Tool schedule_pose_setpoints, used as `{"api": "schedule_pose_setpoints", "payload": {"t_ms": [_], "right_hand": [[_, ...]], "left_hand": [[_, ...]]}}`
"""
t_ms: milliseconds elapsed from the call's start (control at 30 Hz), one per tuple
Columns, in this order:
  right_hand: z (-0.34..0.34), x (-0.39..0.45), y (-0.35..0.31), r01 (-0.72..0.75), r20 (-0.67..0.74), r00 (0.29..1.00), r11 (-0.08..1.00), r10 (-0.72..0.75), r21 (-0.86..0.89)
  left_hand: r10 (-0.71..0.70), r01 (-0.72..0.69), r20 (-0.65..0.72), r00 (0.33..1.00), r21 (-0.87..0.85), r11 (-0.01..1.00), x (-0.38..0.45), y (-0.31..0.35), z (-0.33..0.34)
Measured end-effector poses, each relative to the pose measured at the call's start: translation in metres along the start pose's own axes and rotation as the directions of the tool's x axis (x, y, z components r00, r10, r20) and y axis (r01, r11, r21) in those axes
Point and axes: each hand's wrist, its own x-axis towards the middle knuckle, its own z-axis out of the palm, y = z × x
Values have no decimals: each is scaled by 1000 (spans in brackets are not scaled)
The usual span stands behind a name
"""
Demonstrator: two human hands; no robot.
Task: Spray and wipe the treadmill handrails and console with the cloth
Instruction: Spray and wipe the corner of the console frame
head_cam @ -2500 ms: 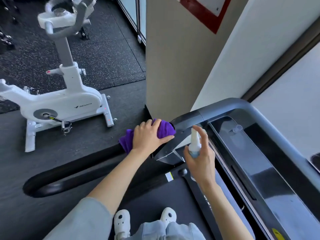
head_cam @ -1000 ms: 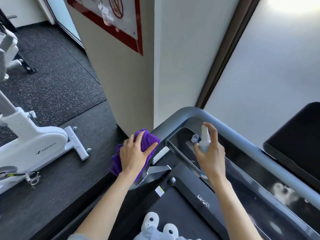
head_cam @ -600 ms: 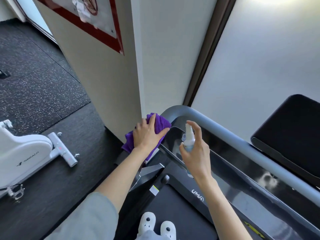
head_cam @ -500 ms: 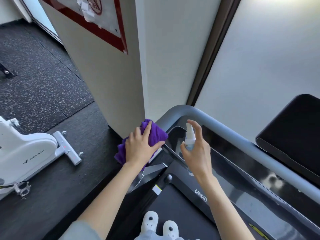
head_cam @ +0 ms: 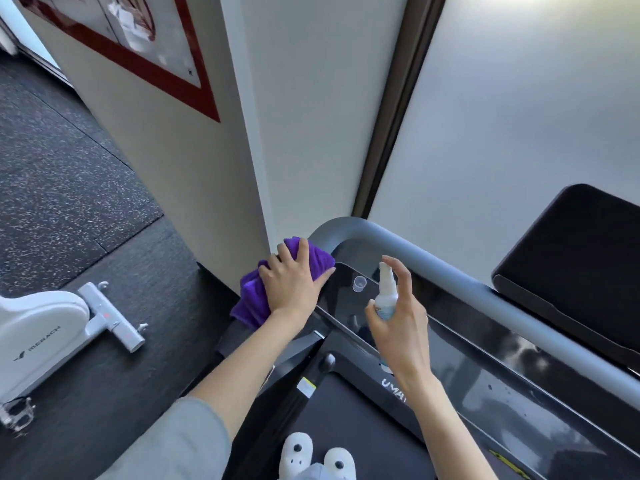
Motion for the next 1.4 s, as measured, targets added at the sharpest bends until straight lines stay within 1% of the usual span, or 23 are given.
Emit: {"api": "schedule_pose_setpoints", "payload": {"t_ms": [100, 200, 267, 367, 400, 467, 567, 633, 700, 800, 933, 1033, 1133, 1267, 1333, 1400], "right_hand": [[-5, -3, 0, -3, -12, 1000, 1000, 3, -10], [-7, -8, 1, -21, -11, 1000, 1000, 21, -14], [-8, -10, 2, -27, 1, 1000, 999, 27, -27], [-7, -9, 1, -35, 9, 999, 999, 35, -26], [-7, -8, 1, -37, 8, 999, 999, 37, -23], [-7, -4, 1, -41, 1, 999, 999, 41, -14], [-7, 1, 1, -47, -8, 999, 999, 47, -6], [-8, 3, 2, -50, -11, 999, 999, 50, -2], [-9, 4, 4, -55, -14, 998, 998, 55, -9], [-11, 3, 9, -77, -33, 997, 997, 76, -24], [-13, -2, 13, -90, -36, 995, 996, 89, -27], [-15, -3, 13, -87, -38, 996, 996, 86, -36], [-16, -2, 9, -70, -34, 997, 997, 68, -37], [-14, 2, 3, -44, -6, 999, 999, 44, -30], [-9, 3, -1, -29, 13, 999, 999, 30, -31], [-3, 1, -5, -4, 31, 1000, 1000, 4, -25]], "left_hand": [[21, -15, 47, 999, -115, 993, 34, 23, -3], [39, -16, 95, 995, -228, 974, 52, 28, -4], [57, -27, 91, 994, -299, 954, 46, 16, -4], [58, -25, 74, 996, -391, 920, 15, -18, -6], [39, -11, 65, 997, -391, 920, 1, -29, -6], [-3, 4, 4, 1000, -340, 940, -29, -51, -6], [-27, 8, -69, 997, -268, 964, -54, -64, -2], [-37, 16, -83, 996, -238, 971, -44, -57, 0], [-33, 22, -41, 999, -251, 968, -18, -37, -1], [30, -22, 24, 999, -284, 959, 33, 1, 2], [145, -136, 26, 989, -219, 966, 82, 50, 4], [229, -209, 49, 972, -264, 942, 101, 63, 2], [255, -215, 83, 963, -332, 918, 97, 45, 2], [147, -73, 124, 981, -467, 881, 53, -6, 0], [110, -56, 94, 989, -450, 891, 19, -30, -1], [79, -58, 40, 996, -380, 923, -13, -48, -2]]}}
